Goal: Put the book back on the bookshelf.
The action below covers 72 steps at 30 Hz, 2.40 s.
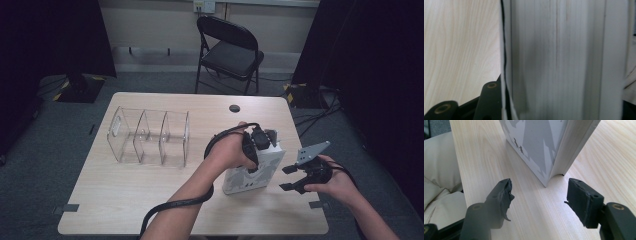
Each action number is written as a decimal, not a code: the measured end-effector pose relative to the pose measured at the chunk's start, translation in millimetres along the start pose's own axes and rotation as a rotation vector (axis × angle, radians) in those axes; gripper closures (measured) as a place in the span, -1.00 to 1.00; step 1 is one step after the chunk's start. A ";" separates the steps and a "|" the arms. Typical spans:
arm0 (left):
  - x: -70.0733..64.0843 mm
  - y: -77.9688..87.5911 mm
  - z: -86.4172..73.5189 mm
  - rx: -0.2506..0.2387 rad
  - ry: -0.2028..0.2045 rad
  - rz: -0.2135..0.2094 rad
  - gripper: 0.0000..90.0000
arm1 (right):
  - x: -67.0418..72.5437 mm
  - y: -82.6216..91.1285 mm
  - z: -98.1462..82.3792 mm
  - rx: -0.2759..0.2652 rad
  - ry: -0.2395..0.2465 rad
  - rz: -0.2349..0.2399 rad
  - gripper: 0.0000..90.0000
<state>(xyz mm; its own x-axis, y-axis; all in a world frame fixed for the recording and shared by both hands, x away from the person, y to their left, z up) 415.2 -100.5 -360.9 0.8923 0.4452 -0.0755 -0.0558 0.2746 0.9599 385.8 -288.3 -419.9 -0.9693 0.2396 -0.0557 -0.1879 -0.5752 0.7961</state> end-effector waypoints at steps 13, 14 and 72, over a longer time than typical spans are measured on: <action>-5.1 4.9 -7.0 0.014 0.099 0.033 0.17 | -0.9 -8.7 -11.0 -0.010 -0.032 -0.004 -0.28; -4.9 5.6 -7.8 0.020 0.091 0.032 0.17 | -1.5 -10.8 -13.1 -0.011 -0.038 -0.009 -0.32; 16.7 16.0 -59.4 0.032 0.174 0.089 0.06 | 19.9 -87.0 -48.1 -0.030 -0.120 -0.148 -0.67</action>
<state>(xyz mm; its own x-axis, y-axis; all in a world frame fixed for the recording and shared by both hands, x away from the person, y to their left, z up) 402.6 -38.1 -362.8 0.7936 0.6075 -0.0329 -0.1138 0.2014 0.9729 375.2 -271.1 -519.2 -0.9053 0.4135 -0.0969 -0.3331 -0.5499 0.7659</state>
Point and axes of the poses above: each handheld gripper's, and its own axes: y roughly backward along the jaws, z roughly out of its top, x roughly to its left, the point moved 4 cm from there along -y, roughly forward along the jaws, and after that the axes turned 10 degrees about y, right-handed, at the moved point
